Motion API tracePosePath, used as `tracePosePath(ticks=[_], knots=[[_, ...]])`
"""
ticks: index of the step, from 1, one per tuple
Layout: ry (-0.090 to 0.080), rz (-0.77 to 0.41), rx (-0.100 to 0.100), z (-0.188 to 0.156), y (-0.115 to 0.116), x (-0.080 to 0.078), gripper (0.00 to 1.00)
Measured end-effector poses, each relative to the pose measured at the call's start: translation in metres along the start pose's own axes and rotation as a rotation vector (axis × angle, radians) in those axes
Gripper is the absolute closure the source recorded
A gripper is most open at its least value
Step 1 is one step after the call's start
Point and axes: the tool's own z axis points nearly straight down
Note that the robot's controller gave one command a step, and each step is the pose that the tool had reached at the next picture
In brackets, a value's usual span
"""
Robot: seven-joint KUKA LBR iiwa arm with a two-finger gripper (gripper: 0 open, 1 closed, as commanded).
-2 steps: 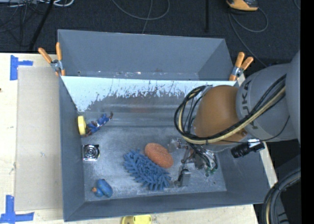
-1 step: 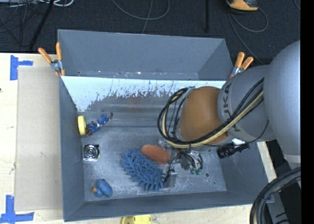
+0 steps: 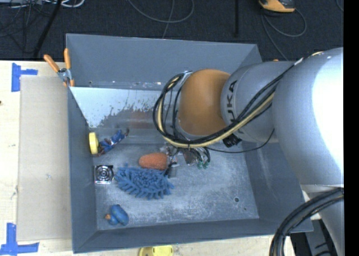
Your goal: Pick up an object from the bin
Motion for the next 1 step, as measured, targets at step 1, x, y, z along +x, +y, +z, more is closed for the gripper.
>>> tracePosePath(ticks=[1], knots=[[0.000, -0.001, 0.000, 0.0000, 0.0001, 0.0000, 1.00]])
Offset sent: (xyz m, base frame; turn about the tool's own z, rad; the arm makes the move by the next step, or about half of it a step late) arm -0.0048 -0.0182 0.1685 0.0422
